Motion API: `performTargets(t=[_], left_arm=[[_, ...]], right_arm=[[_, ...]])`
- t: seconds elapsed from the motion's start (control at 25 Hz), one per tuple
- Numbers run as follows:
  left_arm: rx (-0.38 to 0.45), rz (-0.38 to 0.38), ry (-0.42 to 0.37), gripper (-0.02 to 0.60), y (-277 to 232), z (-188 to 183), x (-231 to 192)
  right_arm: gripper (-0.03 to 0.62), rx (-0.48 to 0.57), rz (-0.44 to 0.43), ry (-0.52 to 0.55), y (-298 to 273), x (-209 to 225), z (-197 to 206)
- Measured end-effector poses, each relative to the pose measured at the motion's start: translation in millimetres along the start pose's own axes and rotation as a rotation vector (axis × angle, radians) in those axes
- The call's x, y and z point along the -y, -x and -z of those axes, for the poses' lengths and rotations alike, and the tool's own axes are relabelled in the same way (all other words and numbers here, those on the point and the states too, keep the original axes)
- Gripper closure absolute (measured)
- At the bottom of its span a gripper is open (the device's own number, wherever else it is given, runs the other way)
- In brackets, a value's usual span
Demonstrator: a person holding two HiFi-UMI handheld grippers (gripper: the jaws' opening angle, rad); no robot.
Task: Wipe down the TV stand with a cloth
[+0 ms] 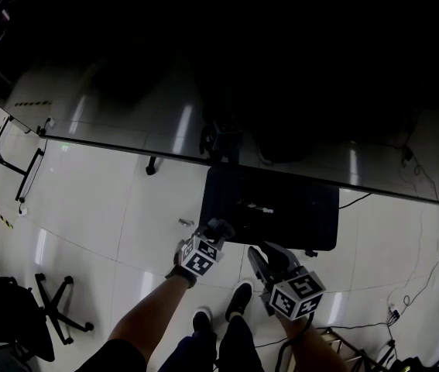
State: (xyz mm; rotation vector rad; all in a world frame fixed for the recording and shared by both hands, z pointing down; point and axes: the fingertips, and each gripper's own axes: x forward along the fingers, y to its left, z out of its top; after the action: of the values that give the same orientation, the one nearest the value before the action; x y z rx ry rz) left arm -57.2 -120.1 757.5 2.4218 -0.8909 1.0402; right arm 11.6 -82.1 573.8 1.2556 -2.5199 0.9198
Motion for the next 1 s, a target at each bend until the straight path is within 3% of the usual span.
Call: performTargets(t=[0.16,0.4,0.76,1.0], left_arm=[[0.02,0.045,-0.012,0.523,17.3,-1.5,20.5],[0.161,0.103,-0.086,0.518,56.5,-51.5,52.6],[0.244,0.175,-0.181,0.494,86.2,-89.2,84.7],[0.23,0.205,-0.2,0.425,84.4,-82.4,92.7]], right_arm=[[0.469,-0.047,-0.021,-0.012,-1.2,-2.7,16.0],[0.419,-0.094,-0.066,0.009,-10.3,-7.8,22.4],[0.393,-0.164,-0.127,0.098,-37.0,-12.1,19.0],[0.525,-0.152,-0.104,0.09,-35.9,-11.2,25.0]])
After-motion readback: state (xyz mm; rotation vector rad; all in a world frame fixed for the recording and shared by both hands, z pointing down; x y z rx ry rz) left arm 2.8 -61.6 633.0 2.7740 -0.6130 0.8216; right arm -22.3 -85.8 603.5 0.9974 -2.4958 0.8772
